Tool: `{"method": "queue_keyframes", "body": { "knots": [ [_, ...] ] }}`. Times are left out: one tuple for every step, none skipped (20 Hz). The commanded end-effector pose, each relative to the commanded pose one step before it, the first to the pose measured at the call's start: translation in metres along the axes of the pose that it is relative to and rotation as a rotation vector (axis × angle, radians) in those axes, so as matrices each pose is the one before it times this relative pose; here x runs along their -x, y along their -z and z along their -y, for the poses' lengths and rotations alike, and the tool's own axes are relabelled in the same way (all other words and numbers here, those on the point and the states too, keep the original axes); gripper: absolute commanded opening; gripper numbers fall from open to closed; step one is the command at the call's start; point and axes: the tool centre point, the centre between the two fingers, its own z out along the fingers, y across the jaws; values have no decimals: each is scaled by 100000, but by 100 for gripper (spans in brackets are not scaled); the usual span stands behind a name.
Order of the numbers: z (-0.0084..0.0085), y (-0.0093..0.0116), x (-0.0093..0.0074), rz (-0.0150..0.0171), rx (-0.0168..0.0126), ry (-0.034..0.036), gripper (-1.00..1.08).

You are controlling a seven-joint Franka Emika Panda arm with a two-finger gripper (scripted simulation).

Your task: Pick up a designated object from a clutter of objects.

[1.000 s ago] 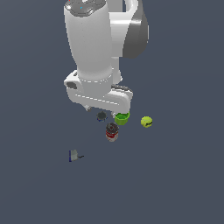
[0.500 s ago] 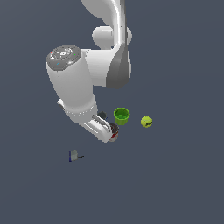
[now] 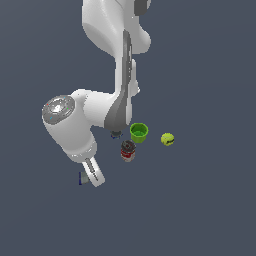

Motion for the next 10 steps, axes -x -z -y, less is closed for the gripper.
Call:
{"method": "queue_keyframes", "body": {
  "knots": [
    [-407,-1837,-1214,-338,307,-8090,100],
    [-134,-653,-417,-120,135,-2763,100],
    [-123,-614,-389,-123,129,-2579,100],
    [-112,-575,-361,-124,123,-2397,100],
    [-102,-535,-333,-123,115,-2214,100],
    [-93,-494,-306,-120,107,-2034,100],
    [-83,-453,-278,-116,99,-1853,100],
    [-75,-411,-251,-109,90,-1674,100],
    [-66,-369,-224,-102,81,-1495,100],
    [-58,-326,-198,-93,72,-1319,100]
  ]
}}
